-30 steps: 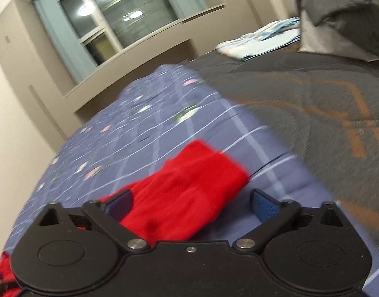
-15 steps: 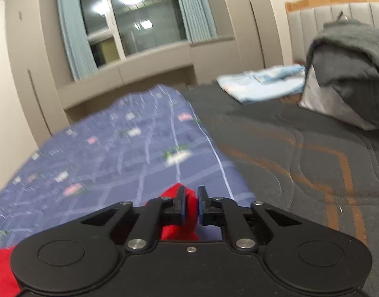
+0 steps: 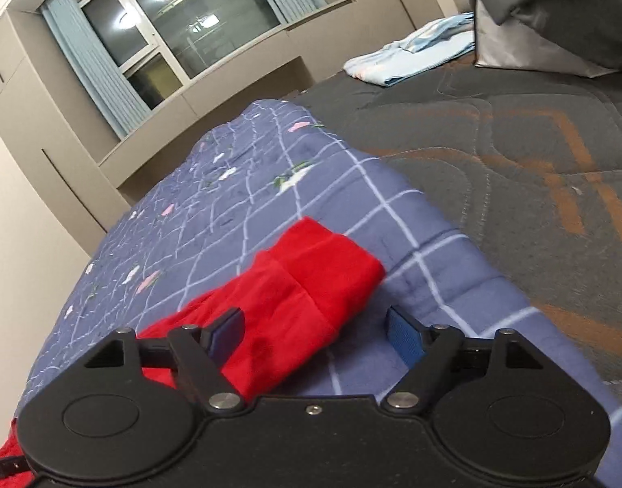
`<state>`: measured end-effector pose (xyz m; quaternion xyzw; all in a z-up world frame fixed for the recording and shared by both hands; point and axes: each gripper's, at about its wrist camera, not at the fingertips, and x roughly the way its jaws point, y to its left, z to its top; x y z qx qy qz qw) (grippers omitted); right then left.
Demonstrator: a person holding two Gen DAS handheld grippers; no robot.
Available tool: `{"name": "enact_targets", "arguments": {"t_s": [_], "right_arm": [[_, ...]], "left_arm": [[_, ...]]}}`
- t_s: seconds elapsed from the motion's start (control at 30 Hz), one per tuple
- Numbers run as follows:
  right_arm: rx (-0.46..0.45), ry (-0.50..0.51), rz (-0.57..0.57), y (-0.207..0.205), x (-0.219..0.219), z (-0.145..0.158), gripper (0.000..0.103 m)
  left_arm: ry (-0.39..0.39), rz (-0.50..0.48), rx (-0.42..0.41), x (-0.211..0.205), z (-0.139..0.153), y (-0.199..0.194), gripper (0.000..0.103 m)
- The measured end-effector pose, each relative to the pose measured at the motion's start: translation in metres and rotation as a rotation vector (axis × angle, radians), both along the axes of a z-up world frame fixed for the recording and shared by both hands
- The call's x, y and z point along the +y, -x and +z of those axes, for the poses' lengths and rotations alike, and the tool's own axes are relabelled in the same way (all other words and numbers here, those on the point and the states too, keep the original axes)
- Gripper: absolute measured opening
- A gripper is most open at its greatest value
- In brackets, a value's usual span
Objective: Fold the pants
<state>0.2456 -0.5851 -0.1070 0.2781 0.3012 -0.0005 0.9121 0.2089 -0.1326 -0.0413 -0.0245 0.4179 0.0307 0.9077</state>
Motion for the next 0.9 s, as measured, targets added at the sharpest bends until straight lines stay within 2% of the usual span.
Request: {"name": "enact_targets", "arguments": {"t_s": [0.03, 0.07, 0.1, 0.13, 0.17, 0.27, 0.4, 0.53, 0.57, 0.7, 0.77, 0.9], "right_arm": [[-0.007, -0.022, 0.003, -0.003, 0.0, 0.0, 0.078], [-0.011, -0.046, 0.002, -0.006, -0.001, -0.001, 0.073], [-0.013, -0.061, -0.006, -0.008, -0.002, -0.002, 0.058], [-0.009, -0.065, -0.02, -0.01, -0.003, -0.002, 0.048], [0.0, -0.068, -0.036, -0.011, -0.005, -0.002, 0.029], [-0.005, -0.063, -0.053, -0.01, -0.002, 0.003, 0.02], [-0.067, 0.059, -0.009, -0.003, 0.022, 0.034, 0.019], [-0.142, 0.2, 0.05, 0.001, 0.054, 0.077, 0.019], [-0.166, 0.237, 0.076, 0.004, 0.066, 0.089, 0.019], [-0.234, 0.311, 0.185, 0.013, 0.117, 0.127, 0.019], [-0.261, 0.358, 0.254, 0.019, 0.149, 0.139, 0.019], [-0.273, 0.397, 0.37, 0.032, 0.211, 0.147, 0.019]], "left_arm": [[0.014, 0.003, -0.005, 0.001, 0.002, 0.0, 0.102], [0.022, 0.002, -0.008, 0.001, 0.004, 0.0, 0.102], [0.03, -0.001, -0.012, 0.002, 0.006, 0.001, 0.102], [0.034, -0.001, -0.017, 0.002, 0.008, 0.002, 0.102], [0.039, -0.002, -0.024, 0.003, 0.01, 0.004, 0.102], [0.052, 0.003, -0.036, 0.007, 0.015, 0.006, 0.102], [0.1, 0.023, -0.027, 0.015, 0.019, 0.006, 0.102], [0.182, 0.035, -0.03, 0.026, 0.026, 0.007, 0.102], [0.22, 0.027, -0.03, 0.031, 0.028, 0.007, 0.102], [0.488, 0.0, -0.065, 0.056, 0.036, 0.009, 0.102], [0.588, -0.008, -0.084, 0.067, 0.038, 0.011, 0.102], [0.703, -0.01, -0.124, 0.085, 0.037, 0.018, 0.102]]}}
